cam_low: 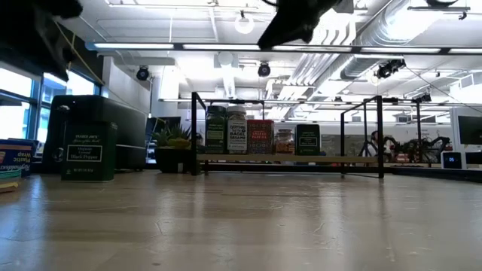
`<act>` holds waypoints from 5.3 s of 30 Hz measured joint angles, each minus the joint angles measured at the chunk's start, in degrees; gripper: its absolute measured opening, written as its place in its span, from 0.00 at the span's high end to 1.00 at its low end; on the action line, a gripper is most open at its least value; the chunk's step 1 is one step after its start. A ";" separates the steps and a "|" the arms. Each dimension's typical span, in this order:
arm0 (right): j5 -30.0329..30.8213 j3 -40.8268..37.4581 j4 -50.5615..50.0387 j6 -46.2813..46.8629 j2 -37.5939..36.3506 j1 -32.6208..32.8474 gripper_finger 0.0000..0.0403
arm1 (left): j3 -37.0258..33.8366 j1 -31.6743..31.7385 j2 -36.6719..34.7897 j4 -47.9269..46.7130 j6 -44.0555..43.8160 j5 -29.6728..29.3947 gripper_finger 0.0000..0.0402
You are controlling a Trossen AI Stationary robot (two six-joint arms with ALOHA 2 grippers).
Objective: Shelf spices
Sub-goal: Put the black seasoning can on the shelf aligned with the other black seasoning cans
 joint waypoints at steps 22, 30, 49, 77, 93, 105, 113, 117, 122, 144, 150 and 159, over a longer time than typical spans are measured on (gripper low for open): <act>6.75 0.00 -1.51 2.65 -0.38 9.12 0.95 | -0.04 15.12 25.90 16.02 16.23 3.26 0.41; 6.71 -0.02 -1.67 3.93 -0.49 10.92 0.95 | 2.52 27.88 33.20 40.06 30.41 17.16 0.89; 6.64 -0.04 -5.51 7.96 -0.79 12.90 0.95 | 18.92 23.47 30.86 -18.58 37.33 17.58 0.50; 6.60 -0.04 -5.84 8.19 -0.79 13.30 0.95 | 10.30 28.12 35.28 15.03 43.19 20.40 0.73; 6.55 -0.04 -9.24 12.48 -0.79 13.28 0.95 | 17.92 31.63 50.18 32.05 46.87 24.65 0.73; 6.09 -0.04 -22.56 21.82 -0.79 16.06 0.95 | 31.38 33.61 58.56 32.02 45.90 20.86 0.69; 11.43 -0.04 -35.84 38.50 -0.79 23.82 0.95 | 40.66 34.44 65.18 29.58 45.98 23.70 0.65; 13.21 -0.04 -36.38 40.42 -0.79 26.57 0.95 | 42.22 34.61 66.91 29.36 45.98 26.04 0.58; 13.31 -0.20 -36.05 43.79 -0.79 27.56 0.95 | 42.58 34.64 67.29 28.58 45.96 26.19 0.49; 12.54 -19.81 9.60 19.05 0.19 16.21 0.52 | 40.89 29.58 45.86 -1.21 36.41 7.22 0.40; 13.84 -20.48 11.21 15.19 2.81 12.70 0.37 | 31.04 24.40 36.50 -0.93 27.27 -3.42 0.40; 9.37 -20.50 10.76 15.40 6.37 10.74 0.37 | 14.60 18.30 27.56 7.39 11.85 -11.74 0.40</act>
